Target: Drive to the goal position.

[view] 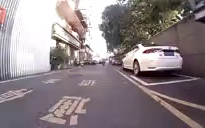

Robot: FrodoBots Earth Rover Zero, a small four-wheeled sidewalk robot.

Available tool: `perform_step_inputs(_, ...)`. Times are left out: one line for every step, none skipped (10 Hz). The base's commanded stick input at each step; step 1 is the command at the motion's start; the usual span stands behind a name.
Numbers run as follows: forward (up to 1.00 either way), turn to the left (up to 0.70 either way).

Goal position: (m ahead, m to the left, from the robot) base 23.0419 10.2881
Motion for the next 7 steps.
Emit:
perform_step_inputs(0.45,0.00)
perform_step_inputs(0.45,0.00)
perform_step_inputs(0.45,0.00)
perform_step_inputs(0.45,0.00)
perform_step_inputs(0.45,0.00)
perform_step_inputs(0.45,0.00)
perform_step_inputs(0.45,0.00)
